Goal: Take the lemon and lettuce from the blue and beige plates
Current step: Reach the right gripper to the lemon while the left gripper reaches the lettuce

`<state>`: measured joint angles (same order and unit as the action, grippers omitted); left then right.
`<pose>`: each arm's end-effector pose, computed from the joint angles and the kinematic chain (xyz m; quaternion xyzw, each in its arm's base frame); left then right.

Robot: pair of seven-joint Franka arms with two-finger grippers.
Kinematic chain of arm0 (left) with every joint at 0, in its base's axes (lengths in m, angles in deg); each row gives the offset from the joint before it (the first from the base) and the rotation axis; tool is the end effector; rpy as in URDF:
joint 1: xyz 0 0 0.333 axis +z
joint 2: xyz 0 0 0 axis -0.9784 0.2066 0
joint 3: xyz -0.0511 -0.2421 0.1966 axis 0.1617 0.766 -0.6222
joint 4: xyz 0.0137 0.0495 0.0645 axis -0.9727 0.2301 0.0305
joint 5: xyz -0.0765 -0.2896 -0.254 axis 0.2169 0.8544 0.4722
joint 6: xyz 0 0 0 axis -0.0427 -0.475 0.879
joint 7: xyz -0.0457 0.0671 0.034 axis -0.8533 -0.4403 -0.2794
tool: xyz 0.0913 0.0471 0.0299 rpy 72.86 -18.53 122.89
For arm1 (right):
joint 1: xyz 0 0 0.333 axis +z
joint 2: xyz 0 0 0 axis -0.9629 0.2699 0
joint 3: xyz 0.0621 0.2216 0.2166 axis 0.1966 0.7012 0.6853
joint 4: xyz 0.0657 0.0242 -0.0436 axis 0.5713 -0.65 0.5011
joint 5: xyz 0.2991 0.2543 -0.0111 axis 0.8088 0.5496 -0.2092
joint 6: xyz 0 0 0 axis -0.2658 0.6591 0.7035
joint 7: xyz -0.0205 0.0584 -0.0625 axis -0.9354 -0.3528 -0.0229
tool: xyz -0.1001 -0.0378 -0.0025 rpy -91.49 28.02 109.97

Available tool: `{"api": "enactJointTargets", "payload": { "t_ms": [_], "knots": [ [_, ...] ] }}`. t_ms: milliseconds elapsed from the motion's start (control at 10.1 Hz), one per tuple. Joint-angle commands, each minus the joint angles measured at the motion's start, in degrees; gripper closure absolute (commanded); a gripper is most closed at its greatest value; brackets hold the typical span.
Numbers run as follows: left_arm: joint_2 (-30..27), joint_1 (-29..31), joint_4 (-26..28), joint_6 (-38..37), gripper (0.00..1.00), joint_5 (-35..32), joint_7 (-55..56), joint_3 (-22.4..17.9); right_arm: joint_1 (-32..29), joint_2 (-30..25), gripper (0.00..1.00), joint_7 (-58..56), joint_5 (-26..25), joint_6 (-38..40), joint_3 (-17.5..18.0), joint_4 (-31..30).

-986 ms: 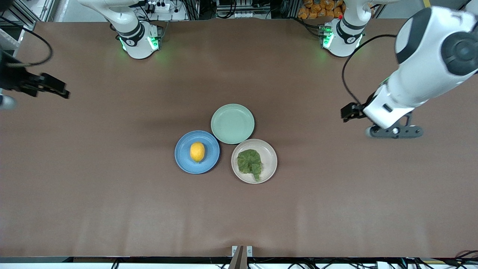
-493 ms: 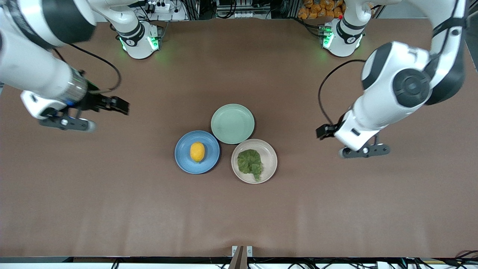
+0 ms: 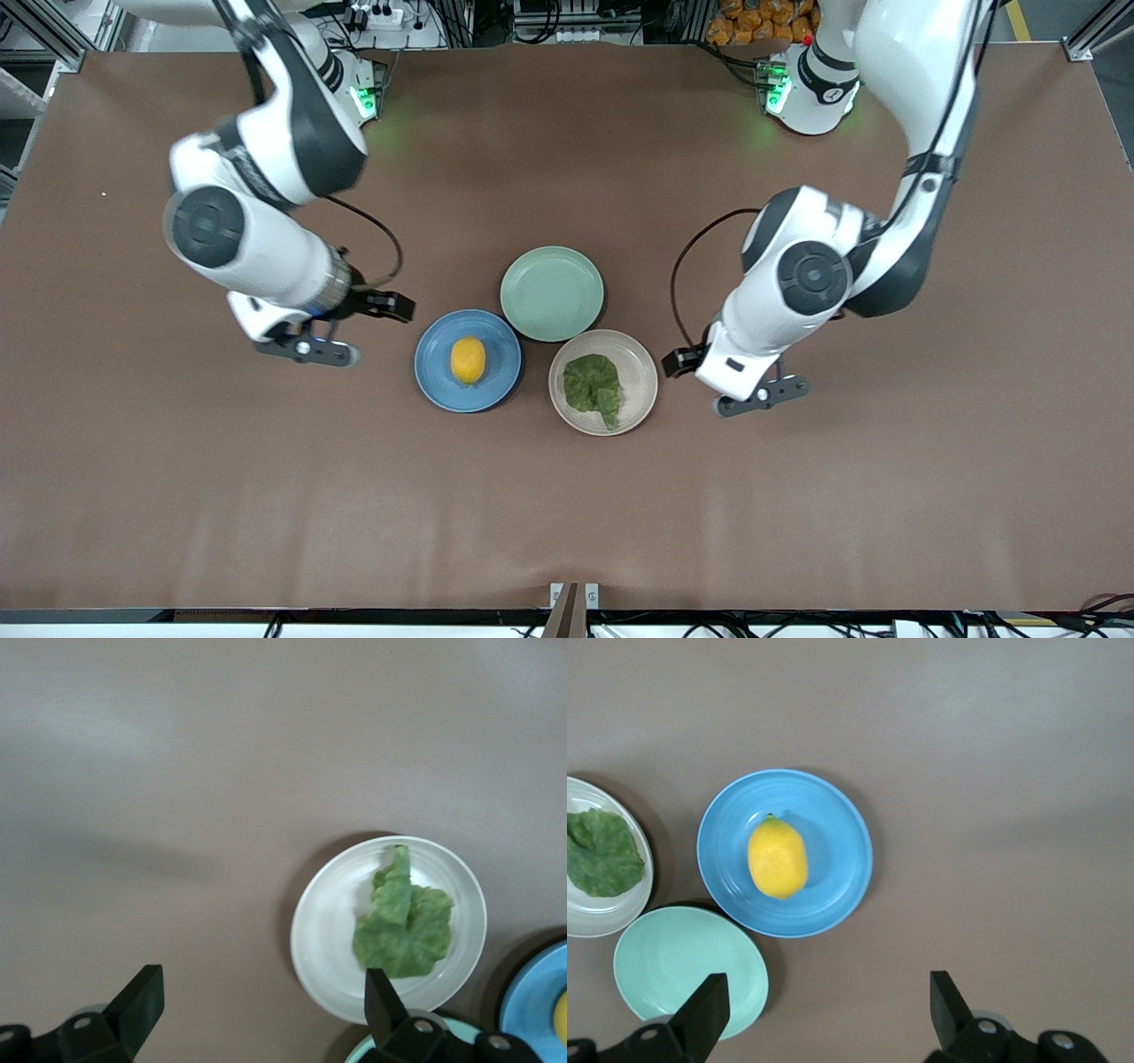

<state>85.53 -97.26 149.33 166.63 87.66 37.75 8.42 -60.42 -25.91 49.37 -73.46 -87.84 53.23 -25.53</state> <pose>0.6367 -0.3365 0.3552 0.9901 0.1246 0.0011 0.0640 0.5998 0.2546 0.4147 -0.9933 0.0874 0.0706 0.0283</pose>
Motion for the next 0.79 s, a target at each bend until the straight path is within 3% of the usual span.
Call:
{"api": "enactJointTargets", "payload": {
  "t_ms": [0, 394, 690],
  "knots": [
    [4.12, -3.84, -2.05, 6.64, 0.00, -1.66, 1.36, -0.80, 2.76, 3.85, 0.00, 1.36, 0.49, -4.61, 0.36, -0.65],
    [9.75, -8.06, -2.05, 17.89, 0.00, -2.56, 3.27, -1.33, 6.20, 10.27, 0.00, 2.77, -0.30, -13.23, 0.27, -0.83],
    [12.65, -10.79, -2.05, 22.56, 0.00, -2.56, 4.95, -3.27, 6.21, 11.95, 0.00, 2.77, -2.67, -17.19, 0.27, -2.76]
  ]
}}
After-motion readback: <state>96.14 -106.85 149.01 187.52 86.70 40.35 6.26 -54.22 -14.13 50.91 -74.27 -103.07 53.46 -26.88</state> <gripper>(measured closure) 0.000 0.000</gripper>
